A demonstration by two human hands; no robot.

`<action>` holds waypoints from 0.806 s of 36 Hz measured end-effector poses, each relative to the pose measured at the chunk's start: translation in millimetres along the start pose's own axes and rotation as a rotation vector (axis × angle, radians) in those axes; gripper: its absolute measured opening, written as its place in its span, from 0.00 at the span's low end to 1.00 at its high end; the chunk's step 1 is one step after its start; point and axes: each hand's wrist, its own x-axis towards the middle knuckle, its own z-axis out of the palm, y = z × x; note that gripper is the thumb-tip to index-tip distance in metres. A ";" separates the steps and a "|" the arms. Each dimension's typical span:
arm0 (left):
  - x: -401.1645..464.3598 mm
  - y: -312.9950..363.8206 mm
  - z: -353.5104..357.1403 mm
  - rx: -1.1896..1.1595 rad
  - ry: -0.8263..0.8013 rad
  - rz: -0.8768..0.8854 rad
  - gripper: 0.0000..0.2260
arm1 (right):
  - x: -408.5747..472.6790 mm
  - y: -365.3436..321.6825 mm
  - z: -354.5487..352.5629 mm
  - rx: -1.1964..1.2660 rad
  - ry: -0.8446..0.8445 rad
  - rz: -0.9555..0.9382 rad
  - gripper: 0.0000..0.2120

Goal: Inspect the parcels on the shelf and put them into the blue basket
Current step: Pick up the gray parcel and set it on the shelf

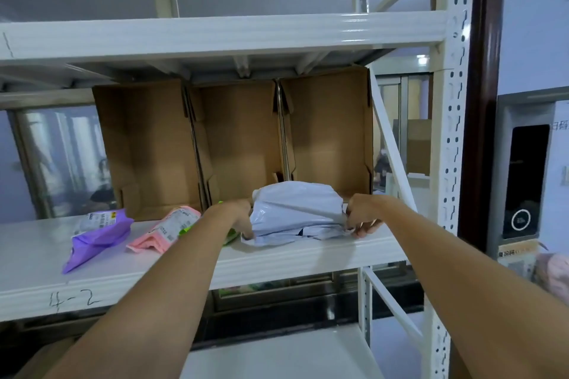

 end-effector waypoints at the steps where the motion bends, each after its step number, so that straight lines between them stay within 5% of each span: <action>1: 2.2 -3.3 -0.3 -0.056 -0.034 -0.003 0.27 | 1.5 1.2 -1.2 0.047 -0.013 0.005 0.06; 5: 6.4 -8.7 0.6 -0.140 -0.129 0.021 0.36 | 11.8 1.0 3.7 0.188 -0.049 0.017 0.14; 13: 14.1 -11.9 14.4 -0.064 -0.057 0.100 0.26 | 22.2 1.3 25.0 0.183 -0.008 -0.053 0.13; 18: 15.3 -16.1 0.8 -0.093 0.037 0.164 0.11 | 14.8 1.6 9.3 0.157 0.004 -0.068 0.16; 21: 20.8 -13.4 -1.8 -0.130 -0.052 0.162 0.10 | 15.0 -1.6 3.9 0.095 0.004 -0.047 0.13; 27: 25.3 -17.2 2.4 -0.098 -0.173 0.104 0.15 | 7.6 -1.5 10.6 0.089 -0.182 0.130 0.16; 29: 23.5 -21.4 -10.4 -0.133 -0.306 0.017 0.24 | 2.4 -3.6 1.3 0.079 -0.213 0.155 0.21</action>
